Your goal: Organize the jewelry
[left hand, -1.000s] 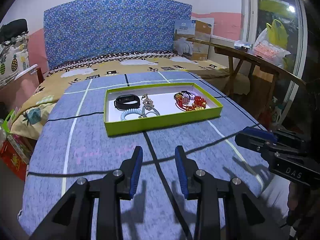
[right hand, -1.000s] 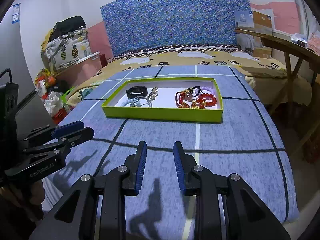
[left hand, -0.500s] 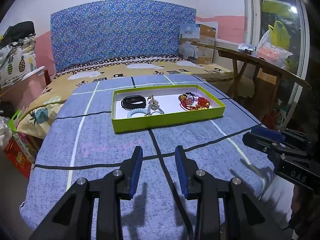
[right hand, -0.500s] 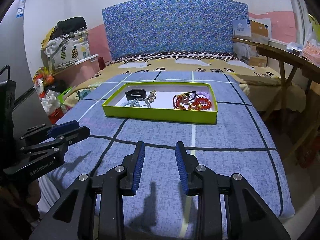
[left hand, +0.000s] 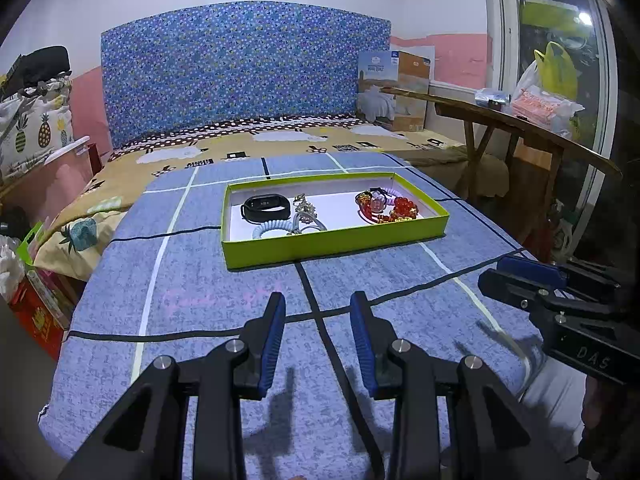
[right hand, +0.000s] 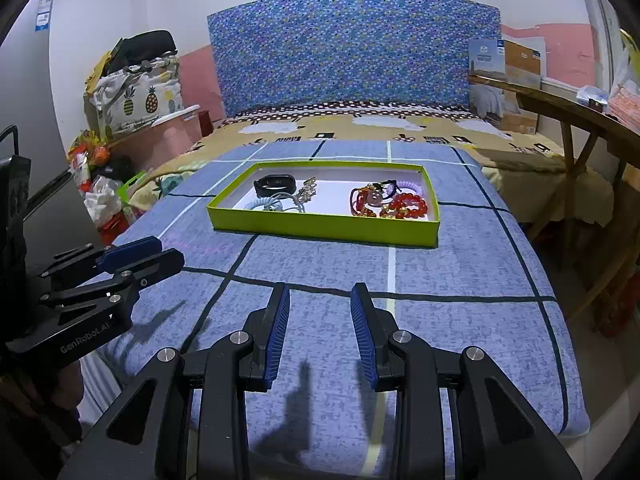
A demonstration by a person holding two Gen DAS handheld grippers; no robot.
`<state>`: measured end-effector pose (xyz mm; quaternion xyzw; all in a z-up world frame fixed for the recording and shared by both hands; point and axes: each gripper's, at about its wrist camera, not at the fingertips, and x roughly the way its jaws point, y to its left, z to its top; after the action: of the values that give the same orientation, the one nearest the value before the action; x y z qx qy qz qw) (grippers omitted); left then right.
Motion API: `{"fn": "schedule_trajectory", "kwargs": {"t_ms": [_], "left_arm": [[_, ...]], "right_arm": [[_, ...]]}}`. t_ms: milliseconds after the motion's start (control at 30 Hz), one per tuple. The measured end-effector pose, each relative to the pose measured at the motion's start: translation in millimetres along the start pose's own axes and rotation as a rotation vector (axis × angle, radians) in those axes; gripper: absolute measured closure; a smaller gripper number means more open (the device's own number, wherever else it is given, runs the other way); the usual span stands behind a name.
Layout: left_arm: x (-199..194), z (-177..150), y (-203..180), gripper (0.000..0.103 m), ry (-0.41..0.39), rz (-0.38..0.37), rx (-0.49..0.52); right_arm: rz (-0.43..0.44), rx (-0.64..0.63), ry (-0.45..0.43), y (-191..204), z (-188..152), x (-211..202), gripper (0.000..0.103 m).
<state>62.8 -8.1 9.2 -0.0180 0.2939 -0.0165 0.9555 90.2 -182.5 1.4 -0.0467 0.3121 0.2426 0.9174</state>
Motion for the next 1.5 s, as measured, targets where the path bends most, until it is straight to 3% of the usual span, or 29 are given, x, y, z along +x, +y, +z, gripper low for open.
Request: {"fn": "schedule_trajectory", "kwargs": {"t_ms": [1500], "left_arm": [[7.4, -7.6, -1.1, 0.068, 0.017, 0.051, 0.01]], "right_arm": [[0.005, -0.002, 0.022, 2.2, -3.1, 5.9, 0.07]]}}
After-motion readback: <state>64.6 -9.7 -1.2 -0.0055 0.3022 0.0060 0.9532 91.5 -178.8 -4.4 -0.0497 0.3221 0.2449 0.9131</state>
